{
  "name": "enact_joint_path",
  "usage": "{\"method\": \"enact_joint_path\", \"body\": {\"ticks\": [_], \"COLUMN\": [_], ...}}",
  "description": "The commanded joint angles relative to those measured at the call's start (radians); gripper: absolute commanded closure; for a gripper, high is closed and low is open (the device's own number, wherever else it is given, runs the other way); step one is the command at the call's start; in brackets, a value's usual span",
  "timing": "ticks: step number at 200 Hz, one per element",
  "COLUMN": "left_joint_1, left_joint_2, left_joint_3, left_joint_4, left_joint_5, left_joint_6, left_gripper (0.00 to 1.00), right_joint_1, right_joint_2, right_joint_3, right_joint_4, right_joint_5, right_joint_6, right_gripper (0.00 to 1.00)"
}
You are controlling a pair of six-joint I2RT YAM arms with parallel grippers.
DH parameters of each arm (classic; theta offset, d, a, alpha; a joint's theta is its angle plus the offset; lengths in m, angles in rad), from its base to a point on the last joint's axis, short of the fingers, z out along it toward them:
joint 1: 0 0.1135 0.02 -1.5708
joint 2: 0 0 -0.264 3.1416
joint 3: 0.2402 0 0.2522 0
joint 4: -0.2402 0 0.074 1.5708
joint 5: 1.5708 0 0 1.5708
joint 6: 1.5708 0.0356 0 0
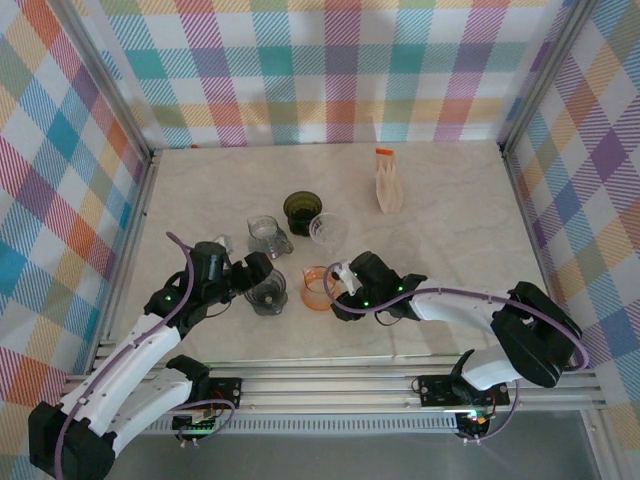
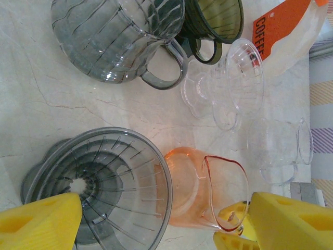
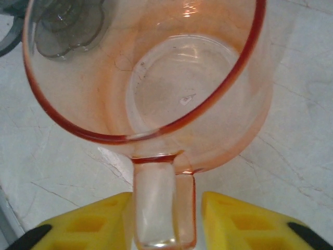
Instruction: Place the coffee filter in the dripper
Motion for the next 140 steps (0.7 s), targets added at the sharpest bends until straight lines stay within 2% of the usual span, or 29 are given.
{"method": "enact_joint_path", "body": {"ticks": [1,37,93,140], "left_joint_1": [-0.006,-0.006,-0.006,-0.006], "left_joint_2": [-0.007,0.001,0.011,0.013], "left_joint_3": [0.004,0.01,0.025,0.022], "left_joint_4": [-0.004,-0.005,-0.015,-0.014], "left_joint_5": [0.001,-0.001,0.005,0.002], "left_joint_6": [-0.008,-0.002,0.014,0.012], "left_gripper": [0.16,0.15,0.15,0.15], "right_joint_1": [0.024,0.06,0.138,0.227], "right_joint_2": [-0.02,-0.063,-0.171,-0.166], "right_joint_3": [-0.002,-0.019,-0.061,-0.085], "right_joint_4": [0.021,-0.024,-0.113,-0.153], "right_joint_5": [0.017,0.04,0.098,0.183], "right_joint_6": [-0.025,-0.039,0.005,0.051], "right_gripper": [0.69,0.81,0.82,0.81]}}
